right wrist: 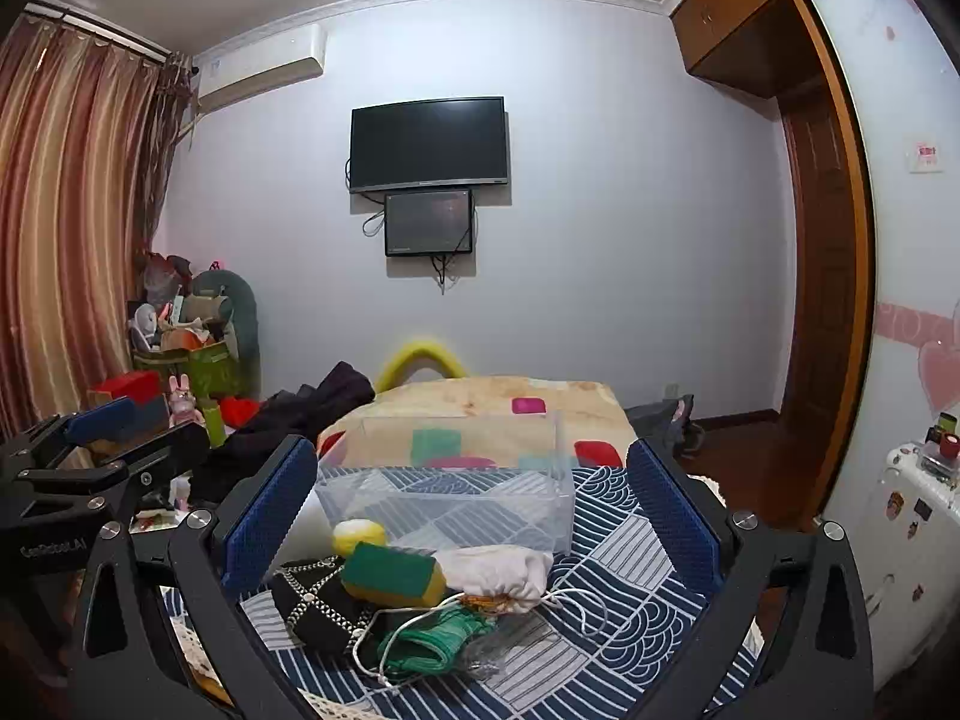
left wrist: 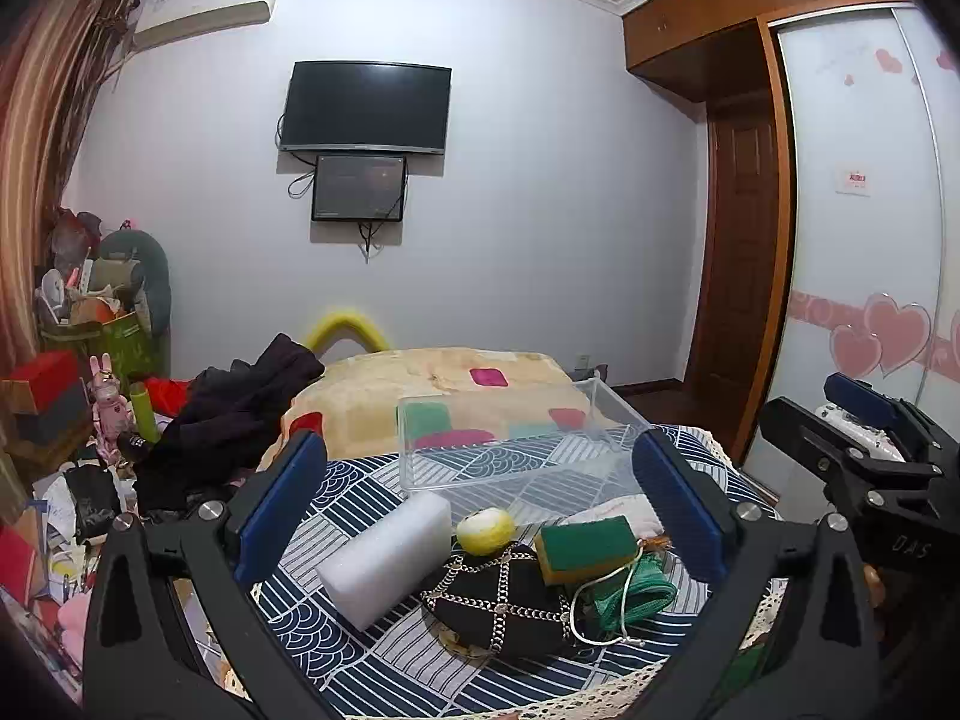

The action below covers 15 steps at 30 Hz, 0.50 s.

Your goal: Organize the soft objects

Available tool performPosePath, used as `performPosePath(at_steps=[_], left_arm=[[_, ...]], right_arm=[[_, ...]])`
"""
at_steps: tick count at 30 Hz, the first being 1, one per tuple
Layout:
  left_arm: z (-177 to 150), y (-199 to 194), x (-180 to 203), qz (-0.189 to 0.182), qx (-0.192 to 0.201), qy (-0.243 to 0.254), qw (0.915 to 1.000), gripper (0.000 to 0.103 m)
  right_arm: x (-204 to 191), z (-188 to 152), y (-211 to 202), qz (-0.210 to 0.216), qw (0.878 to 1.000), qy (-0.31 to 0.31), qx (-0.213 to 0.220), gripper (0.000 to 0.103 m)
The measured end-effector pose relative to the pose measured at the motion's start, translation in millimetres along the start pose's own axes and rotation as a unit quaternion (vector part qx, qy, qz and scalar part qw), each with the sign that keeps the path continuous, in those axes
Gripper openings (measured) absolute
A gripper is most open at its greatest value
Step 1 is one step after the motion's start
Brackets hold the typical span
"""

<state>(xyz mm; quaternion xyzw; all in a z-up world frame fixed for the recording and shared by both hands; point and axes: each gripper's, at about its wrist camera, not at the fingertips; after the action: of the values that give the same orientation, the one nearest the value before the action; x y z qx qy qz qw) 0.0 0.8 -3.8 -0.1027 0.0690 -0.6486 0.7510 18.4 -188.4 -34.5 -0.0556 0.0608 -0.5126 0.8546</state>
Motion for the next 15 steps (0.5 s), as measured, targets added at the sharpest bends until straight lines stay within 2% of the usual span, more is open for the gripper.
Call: performPosePath(at_steps=[15], left_arm=[[2.3, -0.2, -1.3, 0.005, 0.003, 0.000, 1.0000, 0.103]], right_arm=[[0.1, 1.3, -1.1, 0.002, 1.000, 0.003, 0.001, 0.103]])
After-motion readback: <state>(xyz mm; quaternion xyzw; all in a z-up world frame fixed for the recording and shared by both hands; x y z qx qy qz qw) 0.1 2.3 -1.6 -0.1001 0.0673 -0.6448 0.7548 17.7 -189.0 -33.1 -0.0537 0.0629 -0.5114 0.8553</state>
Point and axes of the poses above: each gripper's, at about its wrist camera, not at the fingertips, and y roughly the way its jaws point, x to its right, z to its top, and after that the axes turned 9 degrees about z, right-handed
